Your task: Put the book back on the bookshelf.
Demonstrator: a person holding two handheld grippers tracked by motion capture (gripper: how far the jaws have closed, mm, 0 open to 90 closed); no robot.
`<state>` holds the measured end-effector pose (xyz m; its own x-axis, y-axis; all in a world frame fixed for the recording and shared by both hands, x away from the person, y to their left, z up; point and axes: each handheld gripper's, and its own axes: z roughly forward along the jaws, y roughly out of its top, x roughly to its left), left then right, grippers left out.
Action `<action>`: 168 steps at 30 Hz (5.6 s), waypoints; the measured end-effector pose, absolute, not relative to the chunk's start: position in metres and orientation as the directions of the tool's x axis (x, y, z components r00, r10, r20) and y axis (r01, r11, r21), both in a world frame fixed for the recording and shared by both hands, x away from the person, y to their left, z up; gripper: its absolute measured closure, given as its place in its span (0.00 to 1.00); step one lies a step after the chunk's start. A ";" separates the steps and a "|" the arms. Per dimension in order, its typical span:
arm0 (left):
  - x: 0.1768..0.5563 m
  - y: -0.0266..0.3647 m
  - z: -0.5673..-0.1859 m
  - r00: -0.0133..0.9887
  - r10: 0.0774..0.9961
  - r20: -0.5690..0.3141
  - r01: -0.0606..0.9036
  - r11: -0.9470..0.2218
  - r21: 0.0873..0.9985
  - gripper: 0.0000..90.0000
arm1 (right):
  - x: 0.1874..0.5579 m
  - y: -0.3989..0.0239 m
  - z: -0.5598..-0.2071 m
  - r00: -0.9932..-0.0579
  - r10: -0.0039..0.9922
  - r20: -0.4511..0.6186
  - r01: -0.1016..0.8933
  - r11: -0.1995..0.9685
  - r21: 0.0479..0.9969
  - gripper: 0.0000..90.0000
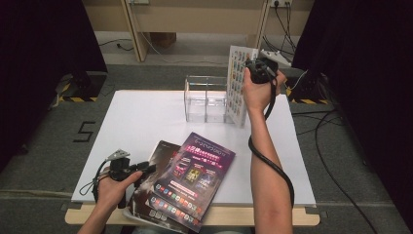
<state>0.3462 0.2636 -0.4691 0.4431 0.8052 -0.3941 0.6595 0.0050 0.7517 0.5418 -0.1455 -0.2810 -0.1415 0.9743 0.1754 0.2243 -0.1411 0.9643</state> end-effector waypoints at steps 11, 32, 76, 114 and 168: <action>0.346 0.264 -0.471 0.432 0.809 -0.398 0.662 0.015 0.750 0.61 | 0.495 -0.147 -0.316 -0.181 0.980 0.083 0.170 -0.052 0.984 0.82; 0.344 0.258 -0.473 0.442 0.803 -0.399 0.663 0.007 0.749 0.61 | 0.437 -0.183 -0.336 -0.241 0.967 0.077 0.274 -0.008 0.962 0.75; 0.344 0.258 -0.472 0.454 0.800 -0.394 0.659 -0.003 0.752 0.61 | 0.458 -0.184 -0.334 -0.164 0.976 0.141 0.392 -0.067 0.918 0.83; 0.345 0.261 -0.473 0.448 0.802 -0.396 0.658 0.005 0.753 0.61 | 0.517 -0.146 -0.314 -0.109 0.988 0.107 0.302 -0.069 0.951 0.83; 0.344 0.257 -0.476 0.459 0.797 -0.393 0.661 -0.011 0.750 0.61 | 0.530 -0.154 -0.324 -0.075 0.991 0.109 0.388 -0.071 0.919 0.83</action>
